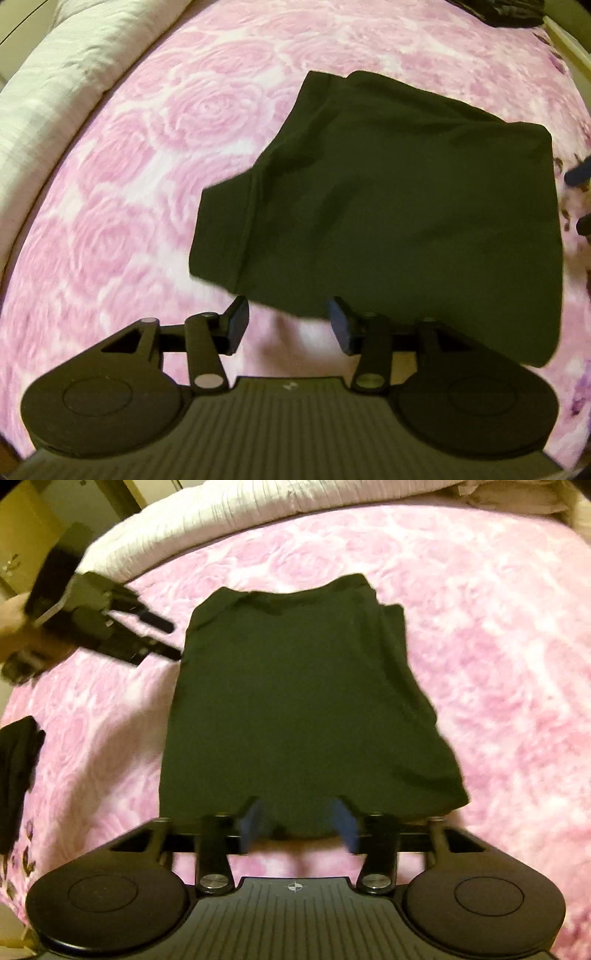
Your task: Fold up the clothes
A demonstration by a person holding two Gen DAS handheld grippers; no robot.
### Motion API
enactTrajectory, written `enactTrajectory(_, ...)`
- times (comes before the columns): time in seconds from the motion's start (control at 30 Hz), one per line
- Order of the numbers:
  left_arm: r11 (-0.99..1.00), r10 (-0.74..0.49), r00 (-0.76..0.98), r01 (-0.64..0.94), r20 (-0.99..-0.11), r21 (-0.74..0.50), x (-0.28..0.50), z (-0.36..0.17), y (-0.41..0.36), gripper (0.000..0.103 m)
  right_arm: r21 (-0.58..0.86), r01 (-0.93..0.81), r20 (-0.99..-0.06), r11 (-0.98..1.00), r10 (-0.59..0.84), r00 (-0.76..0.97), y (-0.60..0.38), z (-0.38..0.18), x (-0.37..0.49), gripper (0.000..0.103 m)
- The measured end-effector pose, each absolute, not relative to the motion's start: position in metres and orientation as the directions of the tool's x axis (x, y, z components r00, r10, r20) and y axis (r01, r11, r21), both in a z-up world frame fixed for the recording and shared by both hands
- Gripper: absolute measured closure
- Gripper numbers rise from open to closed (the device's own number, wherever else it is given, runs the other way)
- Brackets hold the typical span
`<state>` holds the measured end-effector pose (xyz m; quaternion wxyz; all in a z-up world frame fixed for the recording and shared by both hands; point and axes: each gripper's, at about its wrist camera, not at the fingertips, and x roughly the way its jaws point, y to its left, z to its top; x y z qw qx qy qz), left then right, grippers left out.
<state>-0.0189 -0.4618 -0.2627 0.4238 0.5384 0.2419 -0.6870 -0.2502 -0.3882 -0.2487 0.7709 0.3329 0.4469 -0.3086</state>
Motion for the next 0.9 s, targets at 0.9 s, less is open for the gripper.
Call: enactTrajectory(0.9,-0.761,-0.419,-0.113,0.585,-0.901,0.281,-0.007,-0.233,-0.357,0.042,0.017,0.885,-0.915,0.465,-0.35,0.201,-0.279,-0.184,-0.181,0.046)
